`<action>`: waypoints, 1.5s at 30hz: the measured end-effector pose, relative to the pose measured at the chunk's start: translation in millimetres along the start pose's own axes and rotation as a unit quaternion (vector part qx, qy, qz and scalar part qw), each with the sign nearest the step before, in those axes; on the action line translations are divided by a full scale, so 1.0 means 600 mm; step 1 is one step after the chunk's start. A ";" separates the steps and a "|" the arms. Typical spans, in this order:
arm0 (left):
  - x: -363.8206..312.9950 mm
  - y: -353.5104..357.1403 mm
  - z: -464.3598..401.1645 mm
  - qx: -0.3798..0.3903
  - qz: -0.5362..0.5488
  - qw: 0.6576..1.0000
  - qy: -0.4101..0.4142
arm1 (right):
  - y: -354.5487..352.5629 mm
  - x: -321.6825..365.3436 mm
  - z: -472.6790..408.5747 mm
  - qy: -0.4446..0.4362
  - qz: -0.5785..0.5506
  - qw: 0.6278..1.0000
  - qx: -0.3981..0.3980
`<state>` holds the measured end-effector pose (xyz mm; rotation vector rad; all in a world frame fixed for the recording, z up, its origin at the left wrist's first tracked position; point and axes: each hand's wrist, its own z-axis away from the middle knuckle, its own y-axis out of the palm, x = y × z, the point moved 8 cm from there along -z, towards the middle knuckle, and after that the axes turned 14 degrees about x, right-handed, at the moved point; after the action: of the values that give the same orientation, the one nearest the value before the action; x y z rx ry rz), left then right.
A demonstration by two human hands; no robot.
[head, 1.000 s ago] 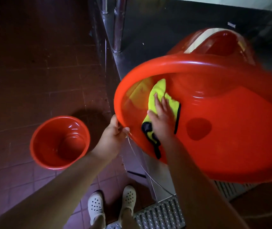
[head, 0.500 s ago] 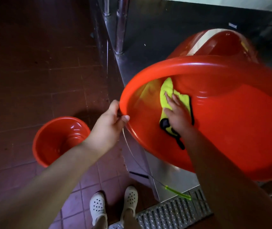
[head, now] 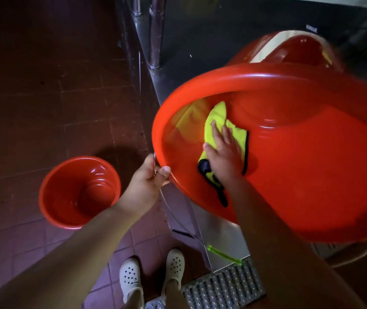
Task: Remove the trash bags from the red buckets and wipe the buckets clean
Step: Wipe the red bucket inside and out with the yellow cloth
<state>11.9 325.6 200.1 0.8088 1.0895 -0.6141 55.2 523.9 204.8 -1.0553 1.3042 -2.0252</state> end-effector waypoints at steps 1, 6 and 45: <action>-0.004 0.001 -0.001 0.003 0.011 1.000 0.010 | 0.009 0.024 0.029 -0.025 -0.021 0.999 -0.014; -0.017 -0.012 0.004 0.000 -0.037 0.999 0.028 | 0.052 0.079 0.120 -0.102 -0.074 0.992 0.024; -0.135 -0.060 0.000 -0.048 -0.100 0.985 0.135 | 0.002 -0.019 0.040 -0.052 -0.081 0.995 0.008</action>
<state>-44.6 308.9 266.4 0.7172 1.4498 -0.6257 81.3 519.7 205.8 -1.2767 1.1824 -2.0628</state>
